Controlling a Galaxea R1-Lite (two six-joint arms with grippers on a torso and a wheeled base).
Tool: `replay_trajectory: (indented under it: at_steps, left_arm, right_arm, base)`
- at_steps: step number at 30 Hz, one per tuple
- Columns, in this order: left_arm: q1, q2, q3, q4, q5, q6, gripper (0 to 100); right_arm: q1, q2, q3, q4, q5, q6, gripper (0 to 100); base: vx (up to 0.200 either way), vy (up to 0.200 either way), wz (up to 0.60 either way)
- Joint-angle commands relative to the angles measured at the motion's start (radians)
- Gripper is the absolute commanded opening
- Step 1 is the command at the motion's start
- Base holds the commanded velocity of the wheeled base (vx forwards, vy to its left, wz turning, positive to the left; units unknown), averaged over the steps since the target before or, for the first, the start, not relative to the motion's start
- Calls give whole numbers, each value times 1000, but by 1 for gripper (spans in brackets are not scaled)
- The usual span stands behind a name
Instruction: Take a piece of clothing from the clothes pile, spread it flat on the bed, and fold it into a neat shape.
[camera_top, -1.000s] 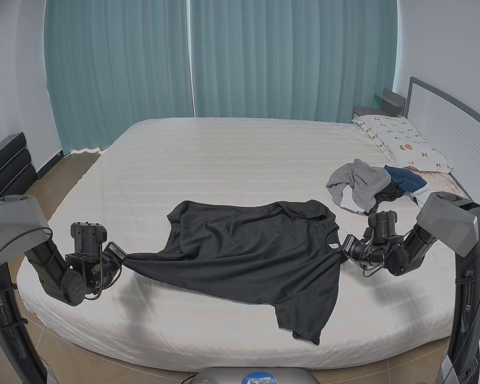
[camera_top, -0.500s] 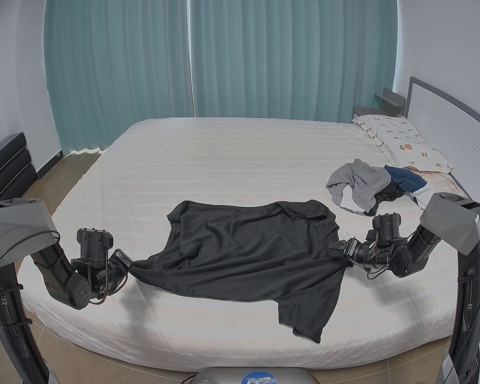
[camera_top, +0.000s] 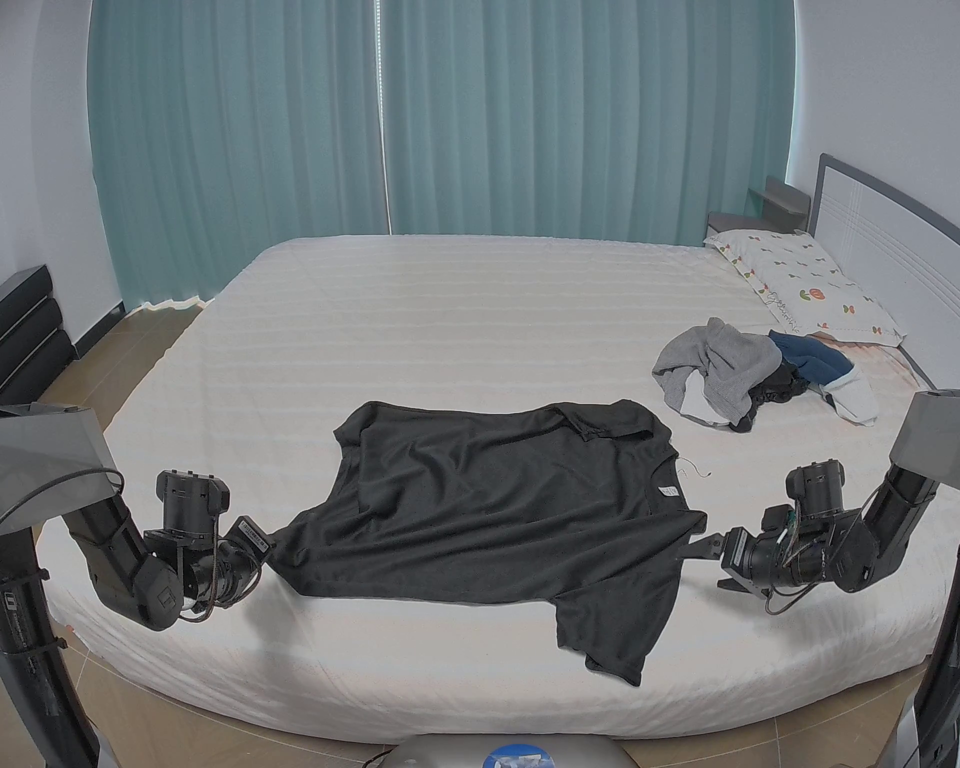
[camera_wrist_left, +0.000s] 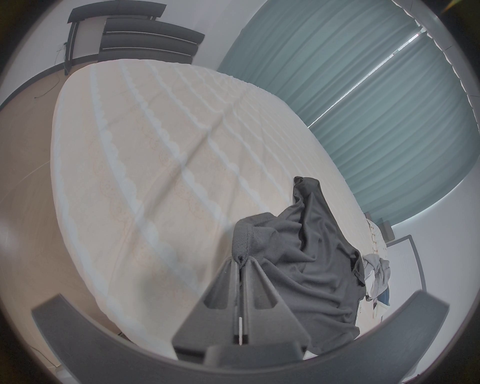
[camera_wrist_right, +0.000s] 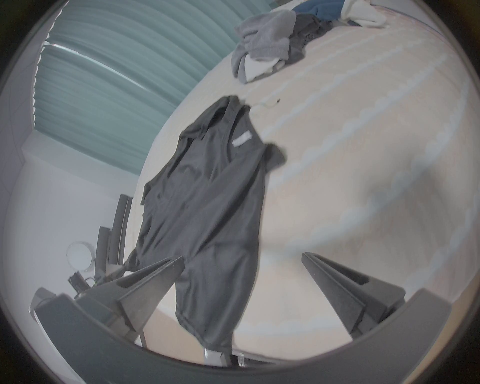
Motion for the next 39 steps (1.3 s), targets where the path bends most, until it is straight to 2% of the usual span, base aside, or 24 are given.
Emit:
replay_trajectory:
  at_steps: [1,4,9,22,23,31,32,35,39]
  left_arm:
    - [-7,-4,17,0,-6,0,0]
    - [-11,-6,23,0,-6,0,0]
    - [-18,-16,30,0,-9,0,0]
    - [-28,-23,36,0,-12,0,0]
    - [-28,-23,38,0,-12,0,0]
    - [-28,-23,41,0,-12,4,0]
    - [-36,-23,50,0,-12,9,0]
    - [-38,-23,53,1,-12,18,0]
    - [-39,-52,105,1,-12,113,0]
  right_arm:
    - [92,-22,85,-3,15,8,100]
    - [125,1,77,-12,1,20,100]
    - [192,73,44,-102,-80,51,100]
    - [237,122,-19,-67,-159,45,100]
    - [237,122,-19,-69,-160,43,0]
    - [221,105,-4,-50,-162,36,0]
    - [175,52,15,33,-154,14,0]
    - [149,21,28,66,-151,-18,0]
    - [77,-57,107,108,-131,-121,0]
  base:
    - [0,0,0]
    - [0,0,0]
    - [0,0,0]
    - [0,0,0]
    - [0,0,0]
    - [0,0,0]
    - [0,0,0]
    - [0,0,0]
    - [0,0,0]
